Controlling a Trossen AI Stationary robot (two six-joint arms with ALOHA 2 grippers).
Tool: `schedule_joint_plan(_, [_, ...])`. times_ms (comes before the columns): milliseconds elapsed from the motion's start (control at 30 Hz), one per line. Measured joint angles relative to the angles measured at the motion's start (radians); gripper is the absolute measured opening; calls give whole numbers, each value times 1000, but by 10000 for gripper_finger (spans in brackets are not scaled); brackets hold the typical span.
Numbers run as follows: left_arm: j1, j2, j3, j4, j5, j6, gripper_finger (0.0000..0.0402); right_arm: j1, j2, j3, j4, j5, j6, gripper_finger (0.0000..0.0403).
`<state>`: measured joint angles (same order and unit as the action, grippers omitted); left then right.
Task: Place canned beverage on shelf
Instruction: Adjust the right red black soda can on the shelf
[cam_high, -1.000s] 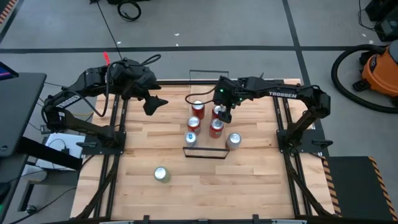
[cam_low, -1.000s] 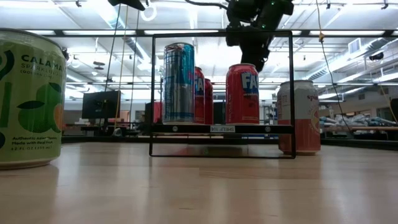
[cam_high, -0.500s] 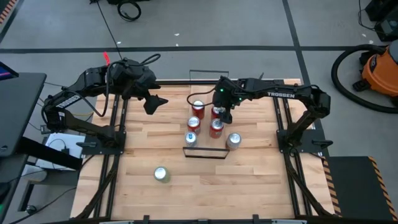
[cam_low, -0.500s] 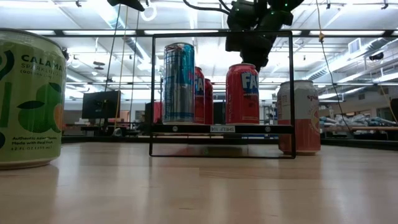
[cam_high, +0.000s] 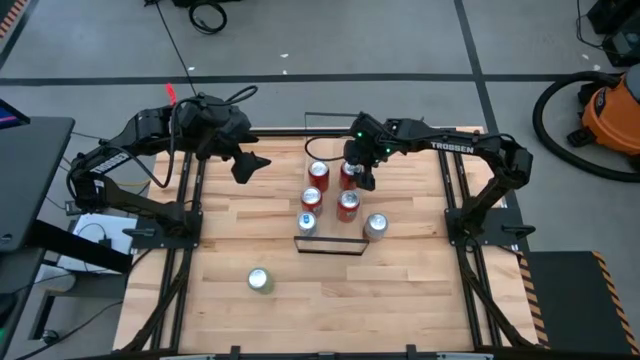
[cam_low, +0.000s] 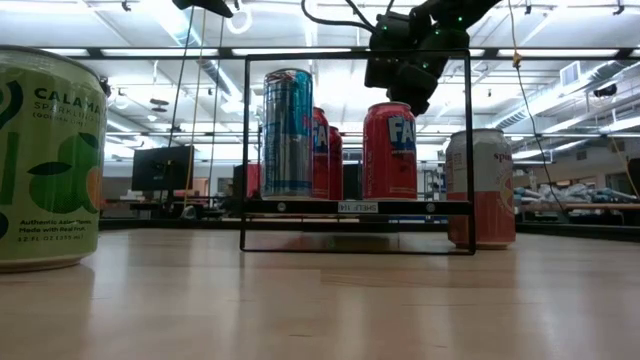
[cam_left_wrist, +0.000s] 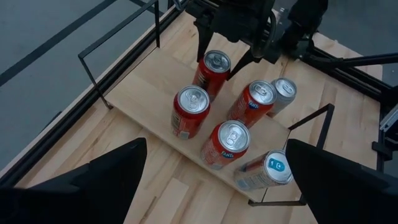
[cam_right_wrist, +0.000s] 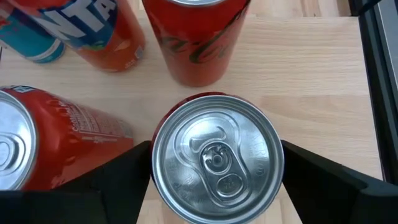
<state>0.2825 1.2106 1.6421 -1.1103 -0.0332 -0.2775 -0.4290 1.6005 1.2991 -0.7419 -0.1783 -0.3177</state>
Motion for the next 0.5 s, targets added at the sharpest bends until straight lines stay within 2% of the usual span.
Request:
schedule_joint_plan(233, [0,0,0,0,0,0,396,3,0,0,-3,2,7,343])
schedule_joint_plan(500, [0,0,0,0,-2,1,396,7,2,4,-50,5,26,387])
